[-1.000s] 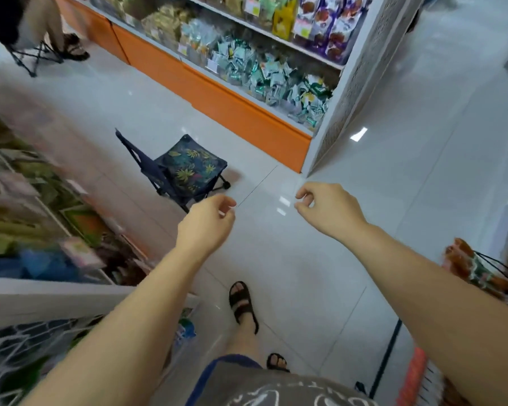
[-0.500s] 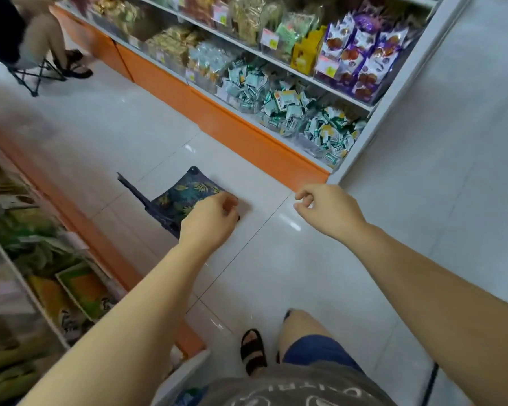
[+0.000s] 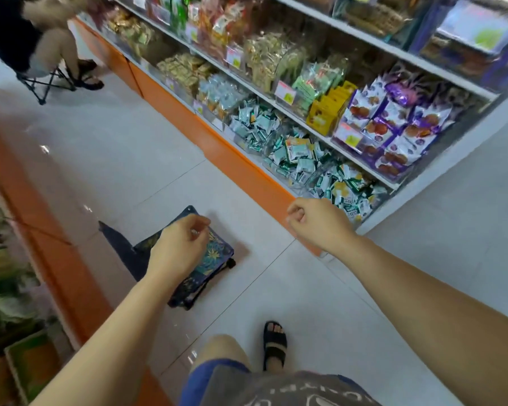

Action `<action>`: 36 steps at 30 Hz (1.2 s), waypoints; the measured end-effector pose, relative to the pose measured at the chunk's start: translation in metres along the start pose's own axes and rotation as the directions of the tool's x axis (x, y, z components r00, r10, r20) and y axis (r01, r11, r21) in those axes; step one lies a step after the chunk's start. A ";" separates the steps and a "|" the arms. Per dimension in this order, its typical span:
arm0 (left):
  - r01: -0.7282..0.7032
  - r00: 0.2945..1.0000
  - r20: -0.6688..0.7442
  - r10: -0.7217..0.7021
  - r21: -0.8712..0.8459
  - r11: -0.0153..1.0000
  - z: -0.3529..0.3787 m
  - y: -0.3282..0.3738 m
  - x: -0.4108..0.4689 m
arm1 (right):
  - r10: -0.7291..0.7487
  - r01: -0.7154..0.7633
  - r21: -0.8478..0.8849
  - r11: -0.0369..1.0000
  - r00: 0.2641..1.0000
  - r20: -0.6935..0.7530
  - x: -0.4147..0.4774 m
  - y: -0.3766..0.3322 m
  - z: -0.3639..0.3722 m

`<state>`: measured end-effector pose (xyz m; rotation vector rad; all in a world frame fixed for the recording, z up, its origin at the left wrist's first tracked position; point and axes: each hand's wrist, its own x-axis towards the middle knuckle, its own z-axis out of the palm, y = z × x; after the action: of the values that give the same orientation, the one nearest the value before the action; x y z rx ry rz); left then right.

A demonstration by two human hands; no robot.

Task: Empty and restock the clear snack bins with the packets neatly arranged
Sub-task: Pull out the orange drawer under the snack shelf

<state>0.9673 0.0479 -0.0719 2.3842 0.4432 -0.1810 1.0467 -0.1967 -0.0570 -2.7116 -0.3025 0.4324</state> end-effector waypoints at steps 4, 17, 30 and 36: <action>-0.006 1.000 0.021 0.006 0.028 1.000 -0.011 0.010 0.048 | 0.007 -0.008 0.017 1.000 0.998 0.060 0.049 -0.008 -0.011; -0.100 0.991 0.089 0.099 0.007 0.995 -0.040 0.056 0.239 | 0.119 -0.121 0.026 0.992 0.992 0.040 0.194 -0.035 -0.054; -0.156 0.973 0.167 0.158 -0.023 0.987 0.005 0.127 0.372 | 0.044 -0.041 -0.021 0.999 0.991 0.127 0.320 0.004 -0.094; -0.172 0.969 0.171 0.176 -0.037 0.984 0.015 0.139 0.402 | 0.035 -0.030 -0.025 0.999 0.973 0.227 0.356 0.013 -0.081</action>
<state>1.3919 0.0475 -0.0966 2.3470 0.1523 -0.2999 1.4065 -0.1404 -0.0819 -2.6932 -0.3266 0.7558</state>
